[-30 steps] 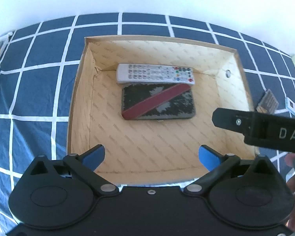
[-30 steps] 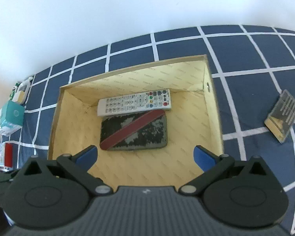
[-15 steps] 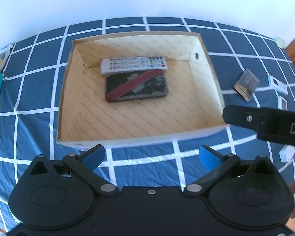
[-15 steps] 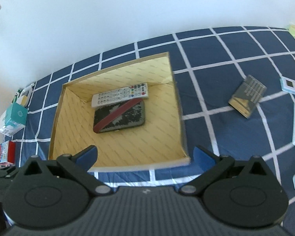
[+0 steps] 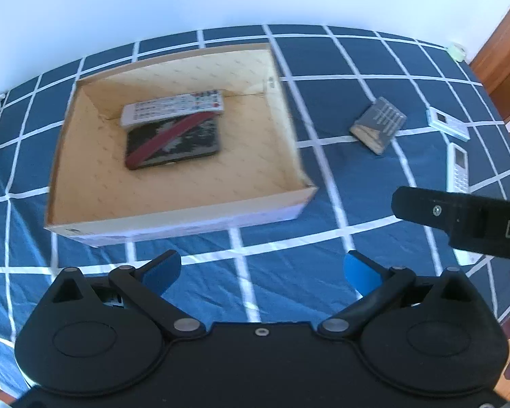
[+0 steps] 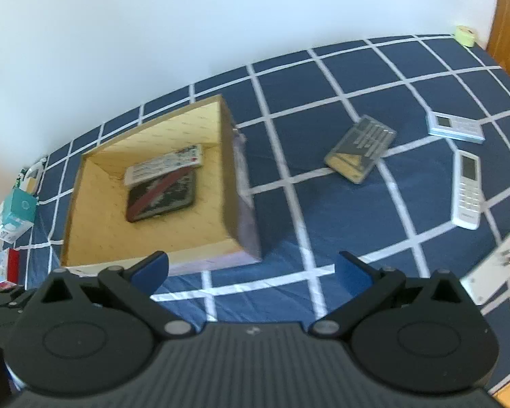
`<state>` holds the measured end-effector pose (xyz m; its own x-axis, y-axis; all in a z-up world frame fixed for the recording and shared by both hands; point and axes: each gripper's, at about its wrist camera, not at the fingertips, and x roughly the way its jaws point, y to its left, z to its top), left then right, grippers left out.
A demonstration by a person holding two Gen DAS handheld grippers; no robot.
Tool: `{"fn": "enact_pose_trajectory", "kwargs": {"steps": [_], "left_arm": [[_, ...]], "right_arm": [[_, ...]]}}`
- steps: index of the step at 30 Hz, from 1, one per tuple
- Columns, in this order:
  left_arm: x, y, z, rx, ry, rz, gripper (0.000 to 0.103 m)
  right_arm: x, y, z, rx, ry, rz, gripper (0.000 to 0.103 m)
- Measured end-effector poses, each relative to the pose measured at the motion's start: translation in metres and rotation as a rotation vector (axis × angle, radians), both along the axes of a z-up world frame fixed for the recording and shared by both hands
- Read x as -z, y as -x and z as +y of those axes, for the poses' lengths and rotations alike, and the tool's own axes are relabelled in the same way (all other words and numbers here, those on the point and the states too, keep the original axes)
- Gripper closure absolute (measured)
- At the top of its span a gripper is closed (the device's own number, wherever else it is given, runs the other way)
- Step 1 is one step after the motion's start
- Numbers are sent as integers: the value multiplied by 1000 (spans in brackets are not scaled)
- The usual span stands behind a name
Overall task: Organize objects
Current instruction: 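Move both tools away from the box toward the white plastic plate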
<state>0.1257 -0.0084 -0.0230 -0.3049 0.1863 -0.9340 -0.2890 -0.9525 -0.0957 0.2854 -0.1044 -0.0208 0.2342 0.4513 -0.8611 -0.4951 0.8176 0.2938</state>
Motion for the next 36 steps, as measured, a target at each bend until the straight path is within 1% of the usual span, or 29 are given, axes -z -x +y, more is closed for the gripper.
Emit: {"fn": "enact_pose_trajectory", "kwargs": {"steps": [9,18,21,25,31,36], "left_arm": [[3,-20,80,-36,1,-10,0],[11,-42,135,-115,2,-21,0],[13,-48,147,-128,5,-30,0],[16,-56,158,-137,17,-19,0],[22,-64,161,-141,11,-25,0],[25,-67,162,-135,11,-29,0]], "right_arm": [[1,-35,-73,-16,15,-2,0],[8,-71,-134,-59,43,-14,0],[10,-79,-149,-61,55,-16,0],[11,-85,-165,-60,67,-14,0],[14,-85,-179,-71,121,-29,0],[15,-81,-185,-104,163,-46,0]]}}
